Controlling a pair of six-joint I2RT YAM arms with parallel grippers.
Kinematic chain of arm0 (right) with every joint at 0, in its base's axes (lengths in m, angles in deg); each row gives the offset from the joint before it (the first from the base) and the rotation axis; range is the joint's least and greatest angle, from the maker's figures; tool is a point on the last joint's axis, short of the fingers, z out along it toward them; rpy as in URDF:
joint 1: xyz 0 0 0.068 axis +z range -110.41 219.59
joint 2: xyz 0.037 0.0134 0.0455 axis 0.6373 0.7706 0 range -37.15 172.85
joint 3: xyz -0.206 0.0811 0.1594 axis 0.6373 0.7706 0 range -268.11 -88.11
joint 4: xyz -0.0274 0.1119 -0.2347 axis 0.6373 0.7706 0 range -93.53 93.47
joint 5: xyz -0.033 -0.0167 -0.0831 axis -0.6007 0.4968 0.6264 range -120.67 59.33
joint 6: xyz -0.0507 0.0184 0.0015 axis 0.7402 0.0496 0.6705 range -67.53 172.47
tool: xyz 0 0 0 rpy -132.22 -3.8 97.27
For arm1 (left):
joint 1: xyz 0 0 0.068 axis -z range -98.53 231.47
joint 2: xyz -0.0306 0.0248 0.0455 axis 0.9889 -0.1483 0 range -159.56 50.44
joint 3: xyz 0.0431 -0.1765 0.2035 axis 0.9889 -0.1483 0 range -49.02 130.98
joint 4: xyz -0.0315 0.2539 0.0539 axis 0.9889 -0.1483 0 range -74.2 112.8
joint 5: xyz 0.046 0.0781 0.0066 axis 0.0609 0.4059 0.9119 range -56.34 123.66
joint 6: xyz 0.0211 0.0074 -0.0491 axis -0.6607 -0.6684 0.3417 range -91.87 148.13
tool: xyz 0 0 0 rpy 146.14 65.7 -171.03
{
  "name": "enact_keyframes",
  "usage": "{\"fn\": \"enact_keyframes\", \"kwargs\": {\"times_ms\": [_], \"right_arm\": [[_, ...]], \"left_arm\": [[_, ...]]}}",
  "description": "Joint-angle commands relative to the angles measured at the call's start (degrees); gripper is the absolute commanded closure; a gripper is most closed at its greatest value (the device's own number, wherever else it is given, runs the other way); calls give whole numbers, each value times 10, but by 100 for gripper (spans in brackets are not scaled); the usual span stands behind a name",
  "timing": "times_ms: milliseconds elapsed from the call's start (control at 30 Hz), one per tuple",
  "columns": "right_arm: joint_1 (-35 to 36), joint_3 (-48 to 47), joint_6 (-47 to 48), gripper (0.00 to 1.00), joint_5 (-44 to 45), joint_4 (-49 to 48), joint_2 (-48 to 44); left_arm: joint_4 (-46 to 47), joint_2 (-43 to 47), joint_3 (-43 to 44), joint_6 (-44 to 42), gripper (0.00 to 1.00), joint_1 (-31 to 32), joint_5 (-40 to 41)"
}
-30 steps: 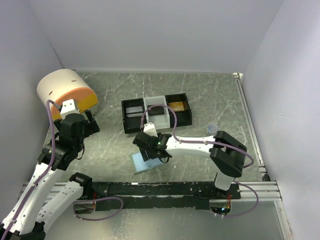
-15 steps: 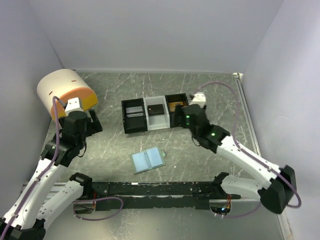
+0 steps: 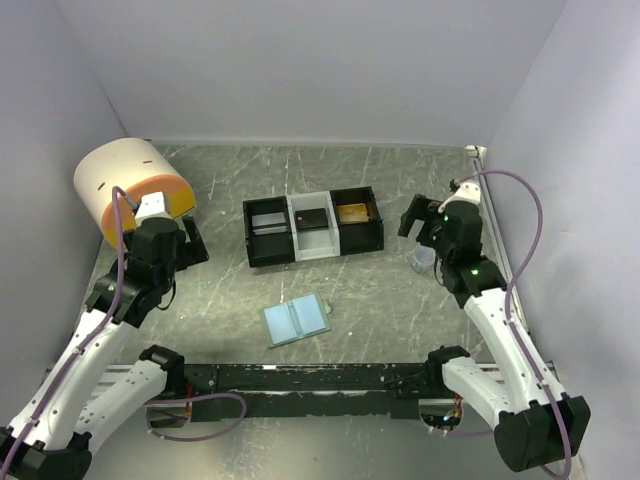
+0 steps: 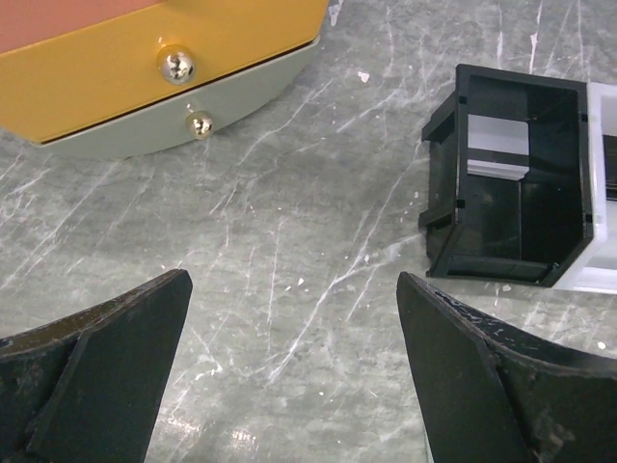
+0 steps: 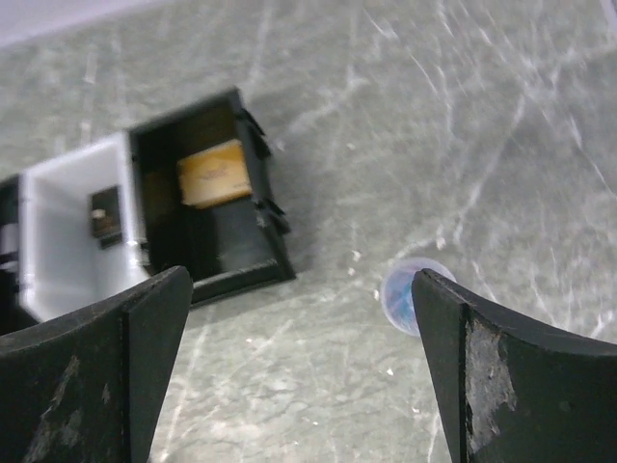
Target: Take the credit cards out of the card holder
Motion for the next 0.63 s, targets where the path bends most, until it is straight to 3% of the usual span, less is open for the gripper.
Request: {"fn": "enact_keyframes", "kwargs": {"times_ms": [0, 267, 400, 600], "right_arm": [[-3, -110, 55, 0, -76, 44, -10], [1, -262, 64, 0, -62, 104, 8], [1, -299, 69, 0, -34, 109, -9], [1, -283, 79, 0, -42, 83, -32]], "left_arm": [[-7, -27, 93, -5, 0, -2, -24], [-74, -90, 328, -34, 0, -2, -36], [-83, -77, 342, -36, 0, -3, -27], [-74, -39, 310, -20, 0, -2, -28]]}}
